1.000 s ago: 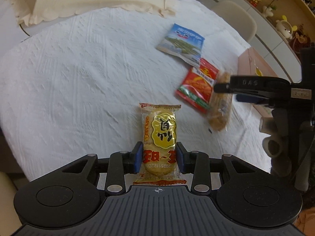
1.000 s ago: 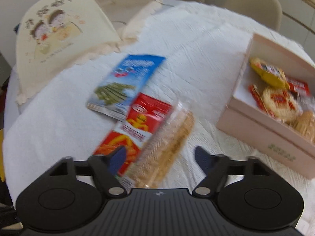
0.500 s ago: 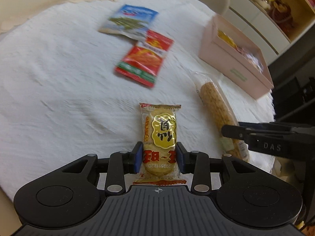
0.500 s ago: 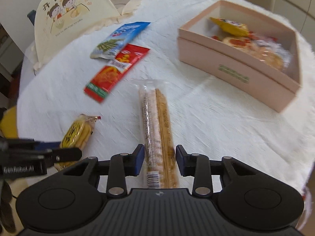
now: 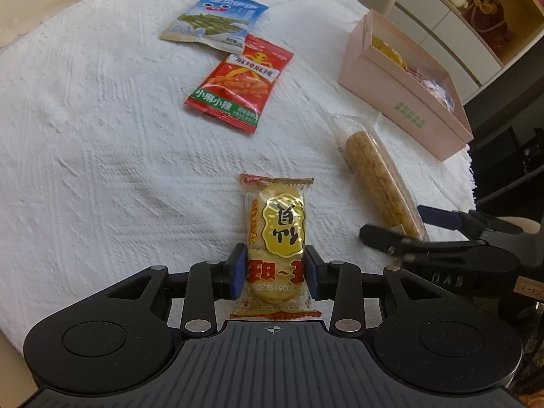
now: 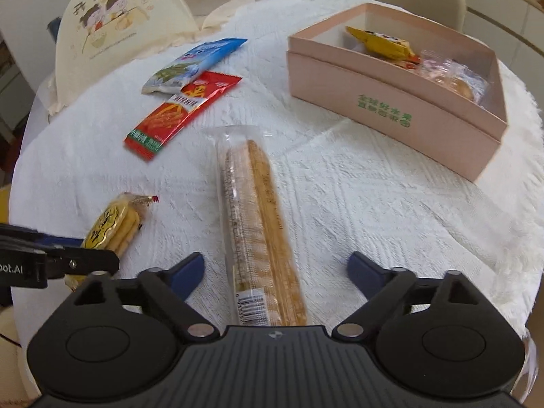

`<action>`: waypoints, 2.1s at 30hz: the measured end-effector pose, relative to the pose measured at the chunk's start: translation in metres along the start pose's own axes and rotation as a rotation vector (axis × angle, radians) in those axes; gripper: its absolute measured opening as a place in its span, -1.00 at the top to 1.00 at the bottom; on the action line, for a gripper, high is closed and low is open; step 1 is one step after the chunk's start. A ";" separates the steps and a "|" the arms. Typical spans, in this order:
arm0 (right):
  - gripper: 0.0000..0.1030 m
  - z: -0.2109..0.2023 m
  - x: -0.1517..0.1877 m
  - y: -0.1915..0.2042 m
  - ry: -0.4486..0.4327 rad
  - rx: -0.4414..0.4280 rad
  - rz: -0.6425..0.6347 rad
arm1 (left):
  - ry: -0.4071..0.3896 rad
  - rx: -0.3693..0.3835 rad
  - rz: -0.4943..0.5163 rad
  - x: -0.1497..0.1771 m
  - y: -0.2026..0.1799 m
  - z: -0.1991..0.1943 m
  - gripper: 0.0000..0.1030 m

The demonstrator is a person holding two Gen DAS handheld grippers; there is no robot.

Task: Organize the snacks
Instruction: 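Grasp the long wrapped cracker stick with the right tool while the left holds the yellow packet, then release the yellow packet into the pink box with the left tool while the right carries the stick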

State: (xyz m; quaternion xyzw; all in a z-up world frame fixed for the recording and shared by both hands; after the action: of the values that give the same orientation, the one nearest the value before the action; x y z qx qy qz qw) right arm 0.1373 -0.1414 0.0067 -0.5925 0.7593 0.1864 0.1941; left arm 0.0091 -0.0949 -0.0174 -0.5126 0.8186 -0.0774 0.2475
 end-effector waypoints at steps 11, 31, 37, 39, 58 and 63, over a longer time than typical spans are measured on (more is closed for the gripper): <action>-1.00 0.006 0.003 0.012 -0.006 0.036 -0.126 | -0.004 -0.016 0.028 -0.001 -0.005 0.004 0.21; 0.65 -0.072 -0.033 0.002 -0.135 -0.069 -0.027 | 0.006 -0.056 0.059 -0.004 -0.013 0.011 0.18; 0.64 -0.075 -0.028 0.002 -0.135 -0.056 -0.040 | -0.007 -0.097 0.112 -0.001 -0.021 0.013 0.13; 0.31 -0.067 -0.028 -0.003 -0.125 -0.030 -0.027 | -0.014 -0.101 0.120 -0.001 -0.021 0.013 0.13; 0.43 -0.021 -0.015 0.018 -0.003 0.000 -0.132 | -0.026 -0.073 0.112 0.002 -0.020 0.009 0.13; 0.44 -0.057 -0.013 0.018 -0.047 -0.035 -0.107 | -0.015 -0.104 0.127 0.002 -0.024 0.011 0.14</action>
State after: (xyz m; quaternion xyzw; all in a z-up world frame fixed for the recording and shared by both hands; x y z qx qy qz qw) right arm 0.1184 -0.1560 0.0625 -0.6310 0.7183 0.2031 0.2113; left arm 0.0332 -0.1063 -0.0184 -0.4722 0.8505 -0.0148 0.2312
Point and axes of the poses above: each gripper's, at about its wrist camera, not at the fingertips, and z roughly the way its jaws point, y to its left, x to its underside, the point moved 9 cm from there along z, roughly the way its jaws point, and after that the axes turned 7 degrees about -z, right-handed, at the moved point
